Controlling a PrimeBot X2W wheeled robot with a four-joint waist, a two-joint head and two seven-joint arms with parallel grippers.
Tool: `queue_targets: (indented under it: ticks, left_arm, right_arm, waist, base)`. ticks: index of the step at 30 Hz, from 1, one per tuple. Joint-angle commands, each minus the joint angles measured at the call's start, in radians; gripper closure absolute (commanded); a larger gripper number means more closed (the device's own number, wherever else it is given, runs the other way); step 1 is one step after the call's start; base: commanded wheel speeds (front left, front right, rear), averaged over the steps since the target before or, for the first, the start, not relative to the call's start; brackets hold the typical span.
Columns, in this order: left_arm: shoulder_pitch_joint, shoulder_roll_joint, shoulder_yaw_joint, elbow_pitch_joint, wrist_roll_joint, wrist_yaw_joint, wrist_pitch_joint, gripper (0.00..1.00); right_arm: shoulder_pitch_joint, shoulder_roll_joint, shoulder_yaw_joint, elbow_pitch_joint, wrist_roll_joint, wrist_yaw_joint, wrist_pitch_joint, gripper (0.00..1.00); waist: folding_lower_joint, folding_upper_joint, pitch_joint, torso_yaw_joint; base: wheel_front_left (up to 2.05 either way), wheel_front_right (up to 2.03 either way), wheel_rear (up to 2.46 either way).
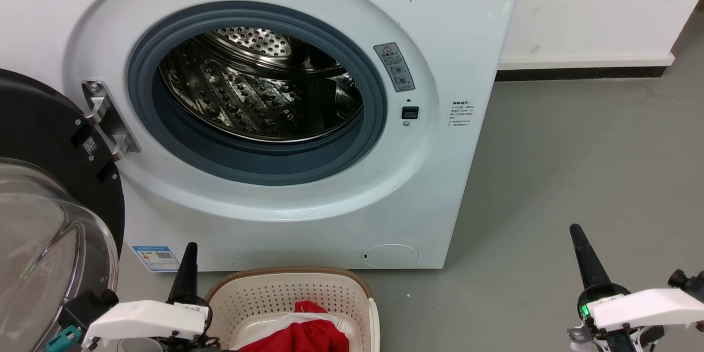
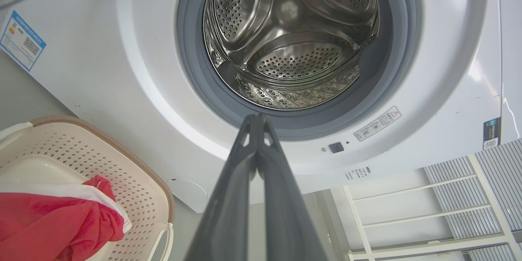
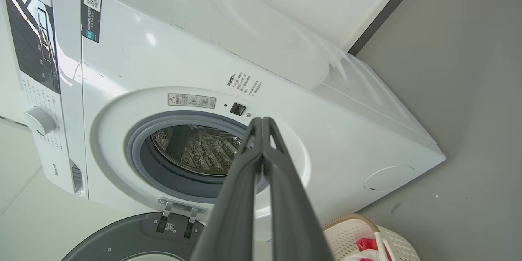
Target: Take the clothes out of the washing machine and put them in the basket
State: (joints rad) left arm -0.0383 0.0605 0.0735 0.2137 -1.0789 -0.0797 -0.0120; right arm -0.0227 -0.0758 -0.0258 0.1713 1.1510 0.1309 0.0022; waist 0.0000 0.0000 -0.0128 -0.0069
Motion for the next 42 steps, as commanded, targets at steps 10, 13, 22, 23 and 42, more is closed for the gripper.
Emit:
queue_targets:
  ticks: [10,13,22,23,42]
  left_arm:
    - [-0.036,0.0,0.013,0.001,-0.116,-0.018,0.027,1.0]
    - [-0.039,-0.001,0.015,0.003,-0.146,-0.019,0.034,1.0]
    - [-0.046,-0.003,0.021,0.01,-0.232,-0.028,0.055,1.0]
    - [-0.048,-0.003,0.021,0.01,-0.241,-0.028,0.058,1.0]
    - [-0.063,-0.008,0.033,0.023,-0.401,-0.043,0.096,1.0]
  right_arm:
    - [-0.036,-0.006,-0.013,0.011,0.11,0.0,0.019,1.0]
    - [-0.042,-0.006,-0.015,0.015,0.137,0.0,0.024,1.0]
    - [-0.051,-0.005,-0.024,0.029,0.217,0.0,0.037,1.0]
    - [-0.052,-0.004,-0.025,0.03,0.224,0.0,0.039,1.0]
    - [-0.072,-0.001,-0.042,0.053,0.369,0.0,0.066,1.0]
  waist:
    - [0.0,0.0,0.003,0.001]
    - [0.0,0.0,0.003,0.001]
    - [0.0,0.0,0.006,0.002]
    - [0.0,0.0,0.006,0.003]
    - [0.0,0.0,0.011,0.005]
  base:
    - [0.0,0.0,0.0]
    - [0.0,0.0,0.0]
    - [0.0,0.0,0.0]
    - [0.0,0.0,0.0]
    - [0.0,0.0,0.0]
